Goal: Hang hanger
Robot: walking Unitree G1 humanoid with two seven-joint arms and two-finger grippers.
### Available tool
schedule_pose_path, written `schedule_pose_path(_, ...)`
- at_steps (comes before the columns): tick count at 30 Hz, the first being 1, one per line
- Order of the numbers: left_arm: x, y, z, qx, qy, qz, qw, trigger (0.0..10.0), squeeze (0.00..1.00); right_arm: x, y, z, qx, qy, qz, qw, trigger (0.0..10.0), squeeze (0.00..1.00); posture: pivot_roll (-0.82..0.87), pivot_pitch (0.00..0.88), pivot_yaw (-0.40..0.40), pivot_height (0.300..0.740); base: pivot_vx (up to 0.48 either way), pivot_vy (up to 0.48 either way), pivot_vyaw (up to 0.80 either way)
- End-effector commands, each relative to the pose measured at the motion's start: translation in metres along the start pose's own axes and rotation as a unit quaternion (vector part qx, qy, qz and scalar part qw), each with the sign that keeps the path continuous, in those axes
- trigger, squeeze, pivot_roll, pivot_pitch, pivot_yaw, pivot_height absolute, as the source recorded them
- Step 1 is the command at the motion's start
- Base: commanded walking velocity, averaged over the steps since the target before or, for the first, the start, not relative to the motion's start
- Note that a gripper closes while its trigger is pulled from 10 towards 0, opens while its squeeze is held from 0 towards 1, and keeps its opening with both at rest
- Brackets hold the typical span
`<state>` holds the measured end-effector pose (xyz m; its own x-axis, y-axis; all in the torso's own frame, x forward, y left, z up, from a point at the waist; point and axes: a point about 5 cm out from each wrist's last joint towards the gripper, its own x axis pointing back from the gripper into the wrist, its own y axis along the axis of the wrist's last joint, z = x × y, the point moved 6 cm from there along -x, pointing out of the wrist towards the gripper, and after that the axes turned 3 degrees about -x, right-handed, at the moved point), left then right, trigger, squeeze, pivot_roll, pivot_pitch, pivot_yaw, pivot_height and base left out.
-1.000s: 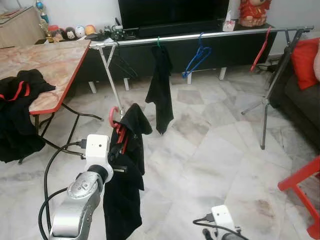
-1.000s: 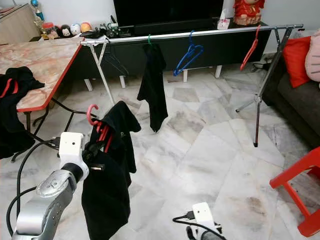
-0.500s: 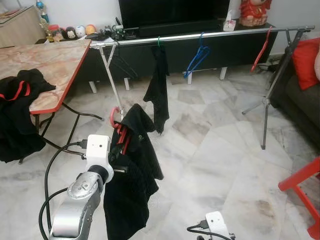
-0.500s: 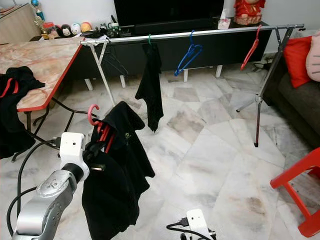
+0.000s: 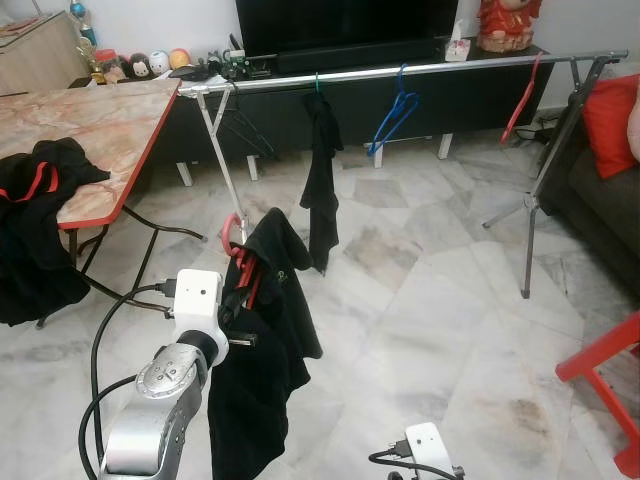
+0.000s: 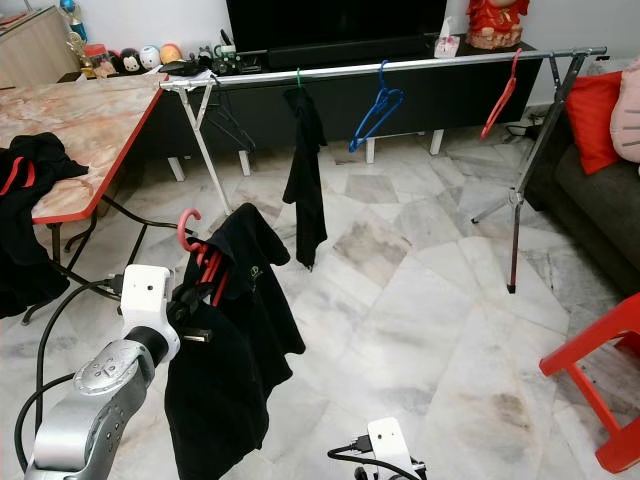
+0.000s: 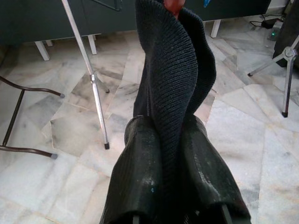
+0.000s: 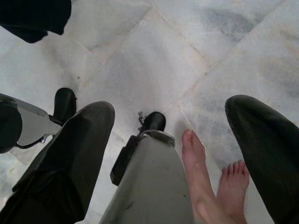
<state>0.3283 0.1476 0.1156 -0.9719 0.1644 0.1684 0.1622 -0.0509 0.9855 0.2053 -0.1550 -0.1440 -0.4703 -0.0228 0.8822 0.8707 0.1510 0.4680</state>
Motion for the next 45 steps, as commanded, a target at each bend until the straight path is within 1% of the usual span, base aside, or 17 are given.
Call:
schedule_pose_path(1,0.003,0.017,0.002,-0.013,0.003,-0.034,0.999,10.0,0.0,0.0,0.007,0.003,-0.003,0.004,-0.008,1.0,0.0,0.0,-0.01,0.007,0.077,0.74,0.0,0.0,0.0)
schedule_pose_path(4,0.003,0.017,0.002,-0.013,0.002,-0.034,0.999,10.0,0.0,0.0,0.004,0.0,-0.001,-0.001,-0.004,1.0,0.0,0.0,-0.01,0.006,0.077,0.74,0.0,0.0,0.0)
schedule_pose_path(5,0.003,0.017,0.002,-0.013,0.002,-0.034,0.999,10.0,0.0,0.0,0.003,-0.001,0.0,-0.004,-0.002,1.0,6.7,0.0,-0.01,0.006,0.077,0.74,0.0,0.0,0.0)
schedule_pose_path(6,0.003,0.017,0.002,-0.013,0.002,-0.034,0.999,10.0,0.0,0.0,0.003,-0.001,0.0,-0.004,-0.002,1.0,6.7,0.0,-0.01,0.006,0.077,0.74,0.0,0.0,0.0)
schedule_pose_path(7,0.003,0.017,0.001,-0.013,0.001,-0.034,0.999,10.0,0.0,0.0,0.002,-0.003,0.0,-0.007,-0.001,1.0,10.0,0.0,-0.01,0.006,0.078,0.74,0.0,0.0,0.0)
schedule_pose_path(11,0.003,0.017,0.001,-0.013,0.001,-0.034,0.999,10.0,0.0,0.0,0.004,-0.005,-0.006,-0.014,-0.006,1.0,10.0,0.0,-0.01,0.006,0.078,0.74,0.0,0.0,0.0)
schedule_pose_path(12,0.003,0.017,0.001,-0.013,0.001,-0.034,0.999,10.0,0.0,0.0,0.008,-0.007,-0.009,-0.019,-0.016,1.0,10.0,1.0,-0.01,0.006,0.078,0.74,0.0,0.0,0.0)
schedule_pose_path(27,0.003,0.017,0.0,-0.013,-0.002,-0.036,0.999,10.0,0.0,0.0,0.013,-0.013,-0.022,-0.034,-0.026,0.999,10.0,1.0,-0.01,0.005,0.078,0.74,0.0,0.0,0.0)
schedule_pose_path(28,0.002,0.017,0.0,-0.013,-0.003,-0.036,0.999,10.0,0.0,0.0,0.014,-0.012,-0.022,-0.033,-0.028,0.999,0.0,1.0,-0.01,0.0,0.079,0.74,0.0,0.0,0.0)
schedule_pose_path(31,0.002,0.017,-0.001,-0.013,-0.004,-0.036,0.999,10.0,0.0,0.0,0.015,-0.012,-0.022,-0.032,-0.032,0.999,0.0,1.0,-0.01,0.0,0.079,0.74,0.0,0.0,0.0)
schedule_pose_path(32,0.002,0.017,-0.002,-0.013,-0.004,-0.036,0.999,10.0,0.0,0.0,0.017,-0.01,-0.019,-0.03,-0.034,0.999,0.0,0.24,-0.01,0.0,0.079,0.74,0.0,0.0,0.0)
schedule_pose_path(33,0.002,0.017,-0.002,-0.013,-0.005,-0.036,0.999,10.0,0.0,0.0,0.017,-0.01,-0.019,-0.03,-0.034,0.999,0.0,0.24,-0.01,0.0,0.08,0.74,0.0,0.0,0.0)
schedule_pose_path(34,0.002,0.017,-0.002,-0.013,-0.005,-0.036,0.999,10.0,0.0,0.0,0.018,-0.008,-0.022,-0.025,-0.037,0.999,0.0,0.0,-0.01,0.0,0.08,0.74,0.0,0.0,0.0)
schedule_pose_path(38,0.002,0.017,-0.002,-0.013,-0.006,-0.036,0.999,10.0,0.0,0.0,0.017,-0.005,-0.022,-0.016,-0.031,0.999,0.0,0.0,-0.01,0.0,0.08,0.74,0.0,0.0,0.0)
schedule_pose_path(39,0.002,0.017,-0.002,-0.014,-0.006,-0.036,0.999,10.0,0.0,0.0,0.016,-0.006,-0.019,-0.019,-0.029,0.999,10.0,0.0,-0.01,0.0,0.08,0.74,0.0,0.0,0.0)
schedule_pose_path(43,0.002,0.017,-0.002,-0.014,-0.006,-0.036,0.999,10.0,0.0,0.0,0.017,-0.007,-0.025,-0.025,-0.031,0.999,10.0,0.0,-0.01,0.0,0.08,0.74,0.0,0.0,0.0)
schedule_pose_path(45,0.002,0.017,-0.002,-0.013,-0.007,-0.036,0.999,10.0,0.0,0.0,0.017,-0.008,-0.032,-0.027,-0.035,0.999,10.0,1.0,-0.01,0.0,0.08,0.74,0.0,0.0,0.0)
